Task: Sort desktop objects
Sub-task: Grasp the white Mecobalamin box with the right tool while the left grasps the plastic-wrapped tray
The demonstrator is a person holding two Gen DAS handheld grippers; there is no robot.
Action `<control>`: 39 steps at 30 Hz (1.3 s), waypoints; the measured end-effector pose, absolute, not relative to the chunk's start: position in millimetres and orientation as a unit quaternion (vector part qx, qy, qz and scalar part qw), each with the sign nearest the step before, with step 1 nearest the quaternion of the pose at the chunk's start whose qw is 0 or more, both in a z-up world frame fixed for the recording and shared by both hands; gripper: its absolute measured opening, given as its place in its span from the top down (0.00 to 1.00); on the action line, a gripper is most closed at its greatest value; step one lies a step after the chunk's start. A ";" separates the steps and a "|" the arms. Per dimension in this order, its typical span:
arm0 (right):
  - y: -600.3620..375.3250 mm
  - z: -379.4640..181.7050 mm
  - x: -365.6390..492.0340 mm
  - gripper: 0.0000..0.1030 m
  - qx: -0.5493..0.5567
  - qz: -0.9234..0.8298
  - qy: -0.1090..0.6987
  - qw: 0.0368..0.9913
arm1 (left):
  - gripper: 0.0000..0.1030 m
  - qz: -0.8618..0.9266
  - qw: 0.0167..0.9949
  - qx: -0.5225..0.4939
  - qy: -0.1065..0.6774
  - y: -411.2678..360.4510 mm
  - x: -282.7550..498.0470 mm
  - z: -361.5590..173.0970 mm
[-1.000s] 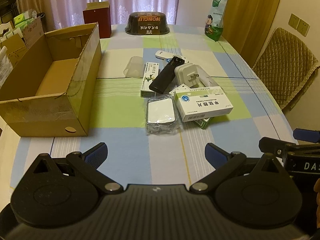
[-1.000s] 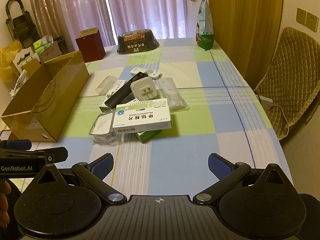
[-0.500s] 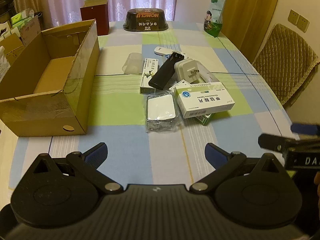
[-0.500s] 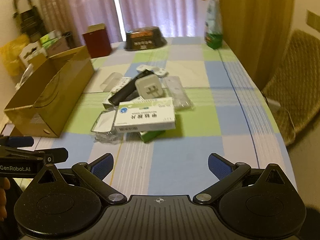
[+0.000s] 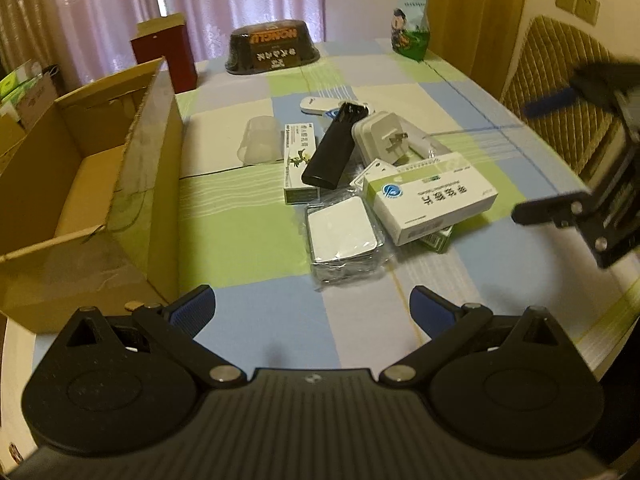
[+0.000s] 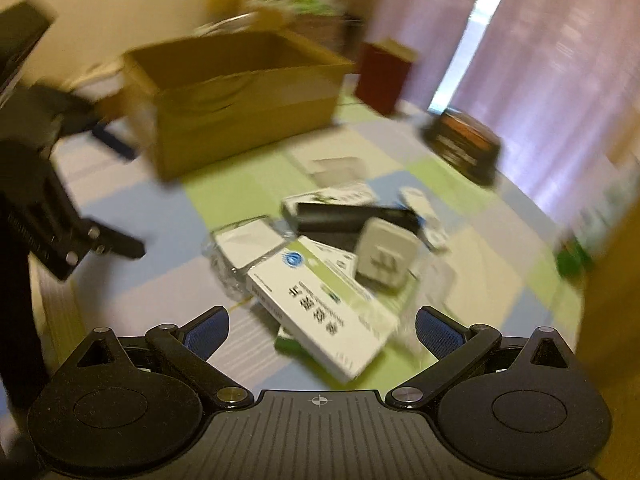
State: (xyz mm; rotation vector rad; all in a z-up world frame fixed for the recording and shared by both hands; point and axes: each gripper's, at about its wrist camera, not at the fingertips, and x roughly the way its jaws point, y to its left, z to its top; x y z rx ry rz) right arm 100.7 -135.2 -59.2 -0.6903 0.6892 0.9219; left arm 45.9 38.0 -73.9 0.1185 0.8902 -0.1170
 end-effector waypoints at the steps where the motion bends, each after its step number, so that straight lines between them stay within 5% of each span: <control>1: -131.6 -63.1 105.8 0.01 -0.338 0.442 0.317 0.768 | 0.01 -0.061 0.898 0.063 0.430 37.6 48.7 -76.4; 13: -99.1 -106.4 167.9 0.01 -0.449 0.533 0.332 0.636 | 0.01 -0.118 0.886 0.112 0.433 26.9 72.6 -106.1; 15: -95.6 -112.0 174.9 0.20 -0.454 0.538 0.340 0.624 | 0.01 -0.121 0.885 0.110 0.436 26.8 75.1 -110.9; 20: -91.3 -122.9 185.8 0.22 -0.459 0.544 0.359 0.604 | 0.01 -0.118 0.885 0.110 0.437 27.3 81.6 -119.2; 31: -115.9 -111.6 184.6 0.29 -0.377 0.501 0.403 0.667 | 0.01 -0.176 0.867 0.205 0.419 13.3 102.8 -128.0; 39: -162.6 -106.1 161.5 0.29 -0.237 0.371 0.455 0.774 | 0.02 -0.132 0.873 0.093 0.460 16.4 141.1 -130.9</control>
